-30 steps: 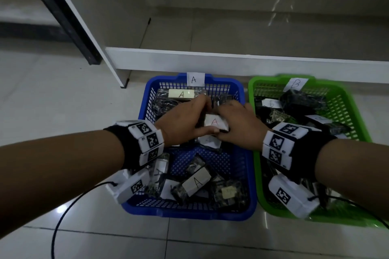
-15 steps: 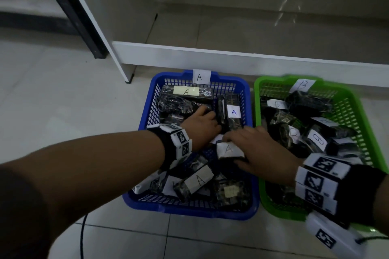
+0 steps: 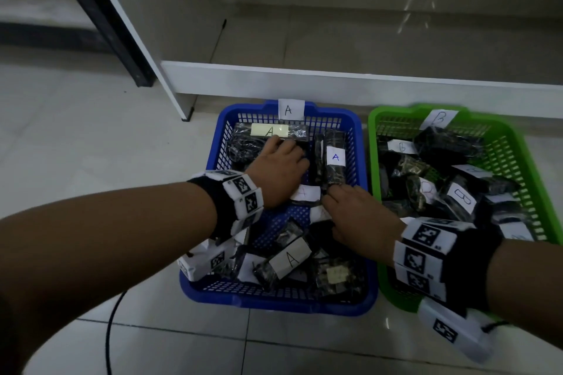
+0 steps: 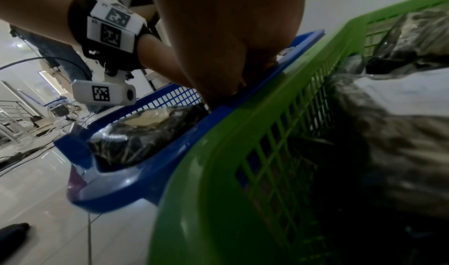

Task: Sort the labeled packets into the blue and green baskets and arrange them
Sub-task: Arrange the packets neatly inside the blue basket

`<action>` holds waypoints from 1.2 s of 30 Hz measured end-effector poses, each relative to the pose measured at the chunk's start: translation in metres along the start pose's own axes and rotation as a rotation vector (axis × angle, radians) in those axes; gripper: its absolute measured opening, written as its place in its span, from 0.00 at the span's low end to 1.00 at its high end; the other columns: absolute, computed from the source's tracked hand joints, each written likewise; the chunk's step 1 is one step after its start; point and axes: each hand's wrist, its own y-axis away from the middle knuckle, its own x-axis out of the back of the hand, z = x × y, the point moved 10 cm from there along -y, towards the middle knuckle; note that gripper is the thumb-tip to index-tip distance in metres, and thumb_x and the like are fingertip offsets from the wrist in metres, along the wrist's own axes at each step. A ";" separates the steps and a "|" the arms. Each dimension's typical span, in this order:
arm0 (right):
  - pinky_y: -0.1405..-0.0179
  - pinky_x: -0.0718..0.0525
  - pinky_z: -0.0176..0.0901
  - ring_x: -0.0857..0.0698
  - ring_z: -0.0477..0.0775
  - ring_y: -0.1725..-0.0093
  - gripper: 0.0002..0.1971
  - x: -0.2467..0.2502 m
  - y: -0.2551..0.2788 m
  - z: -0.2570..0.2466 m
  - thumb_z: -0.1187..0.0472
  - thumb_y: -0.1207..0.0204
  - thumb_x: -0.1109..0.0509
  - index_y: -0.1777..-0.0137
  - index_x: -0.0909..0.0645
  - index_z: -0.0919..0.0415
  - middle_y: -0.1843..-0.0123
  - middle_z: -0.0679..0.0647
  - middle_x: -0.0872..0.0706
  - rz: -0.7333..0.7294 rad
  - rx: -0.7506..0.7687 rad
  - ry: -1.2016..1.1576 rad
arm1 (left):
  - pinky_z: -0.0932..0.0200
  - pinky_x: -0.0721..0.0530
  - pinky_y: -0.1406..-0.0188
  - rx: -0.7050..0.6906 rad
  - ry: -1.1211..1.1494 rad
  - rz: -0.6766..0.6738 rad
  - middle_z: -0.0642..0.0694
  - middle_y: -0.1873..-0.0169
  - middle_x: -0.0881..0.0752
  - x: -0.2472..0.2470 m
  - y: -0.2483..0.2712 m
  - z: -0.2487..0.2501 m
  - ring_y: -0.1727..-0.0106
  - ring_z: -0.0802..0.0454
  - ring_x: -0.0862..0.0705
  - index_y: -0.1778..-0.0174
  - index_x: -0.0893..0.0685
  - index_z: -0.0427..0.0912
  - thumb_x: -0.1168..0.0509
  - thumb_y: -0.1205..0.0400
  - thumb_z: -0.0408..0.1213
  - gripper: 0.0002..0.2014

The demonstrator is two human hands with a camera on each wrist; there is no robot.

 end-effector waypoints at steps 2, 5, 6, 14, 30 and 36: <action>0.41 0.28 0.48 0.22 0.61 0.38 0.17 0.000 0.002 0.002 0.62 0.26 0.32 0.37 0.23 0.62 0.37 0.60 0.20 0.026 -0.012 0.008 | 0.45 0.36 0.40 0.047 0.048 0.025 0.45 0.55 0.15 0.005 -0.001 -0.013 0.48 0.43 0.19 0.49 0.15 0.43 0.31 0.29 0.40 0.13; 0.39 0.32 0.45 0.24 0.59 0.36 0.17 -0.002 0.001 0.006 0.63 0.23 0.34 0.35 0.26 0.60 0.36 0.57 0.22 0.003 -0.030 -0.031 | 0.40 0.32 0.36 0.058 0.112 0.019 0.44 0.49 0.16 0.005 0.001 -0.028 0.42 0.41 0.21 0.42 0.18 0.43 0.36 0.24 0.41 0.15; 0.39 0.33 0.44 0.25 0.58 0.35 0.17 -0.003 0.000 0.008 0.63 0.22 0.35 0.34 0.27 0.59 0.35 0.56 0.24 -0.015 -0.037 -0.029 | 0.40 0.32 0.36 0.033 0.108 0.008 0.44 0.48 0.16 0.004 0.003 -0.028 0.41 0.41 0.22 0.41 0.19 0.43 0.37 0.23 0.43 0.16; 0.69 0.23 0.43 0.18 0.57 0.69 0.15 0.013 -0.006 -0.006 0.66 0.52 0.19 0.65 0.18 0.60 0.65 0.57 0.18 0.066 -0.008 0.191 | 0.41 0.44 0.35 -0.234 0.100 -0.080 0.46 0.46 0.17 -0.011 0.020 0.014 0.36 0.41 0.25 0.43 0.16 0.46 0.35 0.24 0.53 0.19; 0.62 0.36 0.32 0.28 0.50 0.59 0.12 0.029 0.023 0.026 0.59 0.30 0.27 0.61 0.31 0.54 0.56 0.49 0.29 0.145 0.005 -0.300 | 0.38 0.44 0.28 -0.102 0.134 -0.274 0.49 0.38 0.20 -0.031 0.007 0.015 0.31 0.44 0.33 0.32 0.25 0.45 0.36 0.22 0.52 0.24; 0.62 0.24 0.44 0.26 0.50 0.60 0.15 0.034 0.030 0.046 0.62 0.31 0.25 0.63 0.32 0.52 0.55 0.47 0.30 0.301 -0.076 -0.505 | 0.39 0.21 0.44 -0.172 0.026 -0.098 0.47 0.66 0.15 -0.014 0.013 0.036 0.55 0.43 0.17 0.62 0.13 0.42 0.21 0.39 0.39 0.13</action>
